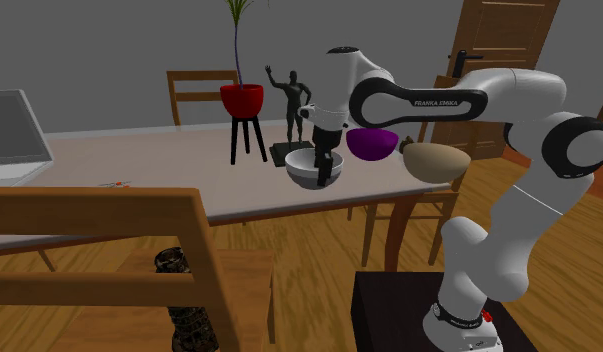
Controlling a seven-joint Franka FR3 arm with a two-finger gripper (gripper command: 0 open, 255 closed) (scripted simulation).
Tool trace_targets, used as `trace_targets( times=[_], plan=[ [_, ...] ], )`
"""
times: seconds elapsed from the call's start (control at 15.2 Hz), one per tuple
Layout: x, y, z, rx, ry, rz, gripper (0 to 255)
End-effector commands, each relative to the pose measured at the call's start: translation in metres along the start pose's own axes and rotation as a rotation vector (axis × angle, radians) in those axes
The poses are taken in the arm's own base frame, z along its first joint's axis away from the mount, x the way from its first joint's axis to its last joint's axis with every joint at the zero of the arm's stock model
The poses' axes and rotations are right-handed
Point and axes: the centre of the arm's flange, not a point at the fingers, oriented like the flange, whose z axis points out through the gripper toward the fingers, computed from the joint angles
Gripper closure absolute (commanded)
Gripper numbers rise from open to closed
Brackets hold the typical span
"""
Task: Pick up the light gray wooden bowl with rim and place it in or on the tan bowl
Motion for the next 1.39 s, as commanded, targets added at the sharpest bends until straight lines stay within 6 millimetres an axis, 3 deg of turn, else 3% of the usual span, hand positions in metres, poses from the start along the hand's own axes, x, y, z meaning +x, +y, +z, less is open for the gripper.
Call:
trace_targets(
  times=[0.0,0.07,0.66,1.32],
  plan=[
    [0.0,0.0,0.0,0.0,0.0,0.0,0],
    [0.0,0.0,0.0,0.0,0.0,0.0,255],
    [0.0,0.0,0.0,0.0,0.0,0.0,255],
    [0.006,0.008,-0.052,0.0,0.0,0.0,255]
  ],
)
